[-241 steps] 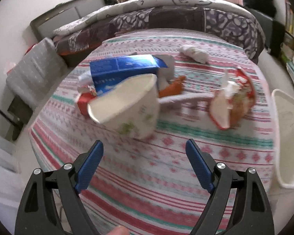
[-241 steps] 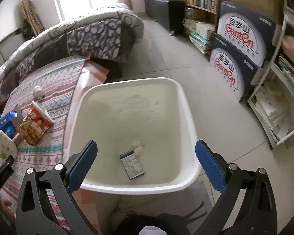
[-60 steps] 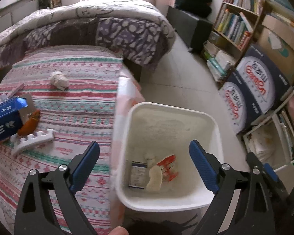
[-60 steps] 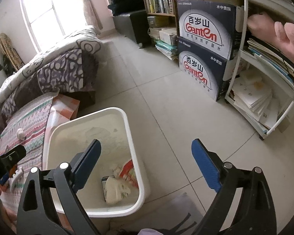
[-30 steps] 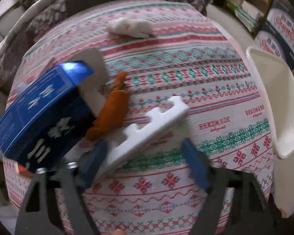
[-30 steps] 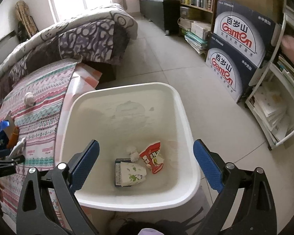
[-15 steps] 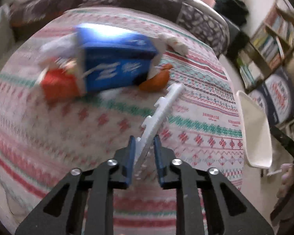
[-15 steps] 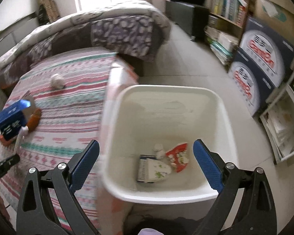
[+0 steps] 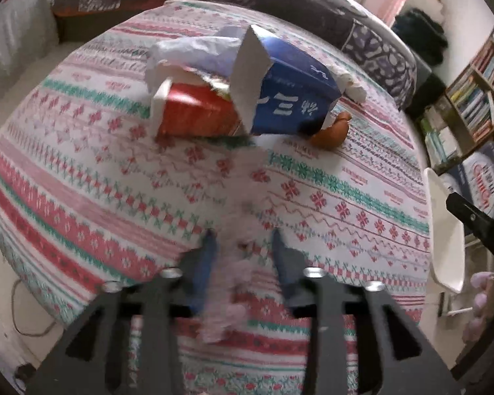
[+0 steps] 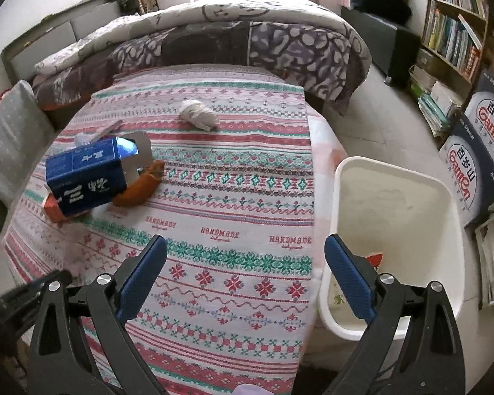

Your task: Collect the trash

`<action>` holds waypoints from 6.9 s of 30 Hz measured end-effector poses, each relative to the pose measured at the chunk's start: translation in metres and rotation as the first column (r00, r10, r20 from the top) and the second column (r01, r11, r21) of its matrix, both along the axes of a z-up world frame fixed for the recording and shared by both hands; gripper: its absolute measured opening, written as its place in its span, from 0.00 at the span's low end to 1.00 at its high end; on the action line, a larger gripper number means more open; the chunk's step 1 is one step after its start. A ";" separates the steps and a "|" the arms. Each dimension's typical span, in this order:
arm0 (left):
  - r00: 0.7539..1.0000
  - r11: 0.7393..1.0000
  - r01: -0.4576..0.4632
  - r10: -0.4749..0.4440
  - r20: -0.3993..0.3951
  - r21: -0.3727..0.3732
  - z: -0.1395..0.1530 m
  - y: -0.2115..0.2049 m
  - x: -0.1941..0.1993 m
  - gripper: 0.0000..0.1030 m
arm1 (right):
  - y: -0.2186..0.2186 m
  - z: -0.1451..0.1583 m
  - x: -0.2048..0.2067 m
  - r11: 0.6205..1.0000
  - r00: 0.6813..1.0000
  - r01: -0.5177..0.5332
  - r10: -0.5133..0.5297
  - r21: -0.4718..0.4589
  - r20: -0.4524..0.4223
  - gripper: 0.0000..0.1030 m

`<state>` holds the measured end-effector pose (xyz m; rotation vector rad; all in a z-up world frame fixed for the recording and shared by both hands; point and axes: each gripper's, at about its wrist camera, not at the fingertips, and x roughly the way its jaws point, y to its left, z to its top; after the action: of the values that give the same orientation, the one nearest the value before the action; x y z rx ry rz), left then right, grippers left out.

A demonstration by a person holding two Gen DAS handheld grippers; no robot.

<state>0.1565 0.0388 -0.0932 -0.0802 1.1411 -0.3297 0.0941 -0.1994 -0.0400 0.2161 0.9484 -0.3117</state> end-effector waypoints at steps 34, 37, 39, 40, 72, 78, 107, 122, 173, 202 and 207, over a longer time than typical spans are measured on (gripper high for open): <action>0.983 0.959 -0.179 0.181 -0.014 -0.219 -0.010 0.100 -0.031 0.23 | 0.191 -0.009 0.160 0.178 0.343 -0.902 0.848 -0.392 -0.404 0.93; 0.981 0.954 -0.195 0.193 -0.032 -0.227 -0.015 0.104 -0.027 0.23 | 0.202 -0.028 0.162 0.100 0.250 -0.945 0.836 -0.312 -0.489 0.86; 0.980 0.953 -0.199 0.197 -0.033 -0.230 -0.015 0.105 -0.025 0.23 | 0.207 -0.037 0.157 0.068 0.222 -0.952 0.825 -0.298 -0.519 0.80; 0.979 0.951 -0.202 0.200 -0.030 -0.233 -0.014 0.107 -0.024 0.23 | 0.208 -0.037 0.155 0.075 0.227 -0.951 0.829 -0.301 -0.511 0.79; 0.967 0.926 -0.250 0.253 -0.024 -0.282 -0.010 0.134 -0.032 0.23 | 0.141 -0.056 0.143 0.904 0.982 0.099 -0.021 0.415 -0.189 0.92; 0.962 0.915 -0.268 0.271 -0.033 -0.300 -0.011 0.139 -0.028 0.23 | 0.147 -0.066 0.162 0.904 0.971 0.188 -0.113 0.385 -0.209 0.93; 0.950 0.957 -0.219 0.253 0.181 -0.191 0.056 0.074 -0.052 0.23 | 0.099 0.016 0.038 0.958 0.974 -0.196 0.166 0.211 0.151 0.17; 0.961 0.984 -0.109 0.142 0.239 -0.143 0.084 0.012 -0.070 0.23 | 0.023 0.028 -0.019 0.967 0.979 -0.098 0.052 0.234 0.196 0.17; 0.889 0.899 0.435 -0.417 0.188 -0.061 0.103 -0.329 -0.104 0.29 | -0.240 0.011 -0.170 0.874 0.865 0.468 -0.483 0.130 0.135 0.78; 0.975 0.961 0.114 -0.157 0.157 0.250 0.046 -0.141 -0.024 0.74 | -0.142 0.000 -0.104 0.959 0.960 0.265 -0.272 0.105 0.069 0.90; 0.982 0.936 0.018 -0.082 0.169 0.350 0.041 -0.080 0.006 0.75 | -0.118 -0.004 -0.089 0.971 0.975 0.215 -0.220 0.105 0.036 0.90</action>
<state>0.1628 -0.0408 -0.0523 0.2872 1.0057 -0.1721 0.0054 -0.3176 -0.0440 0.4203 0.8953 -0.4588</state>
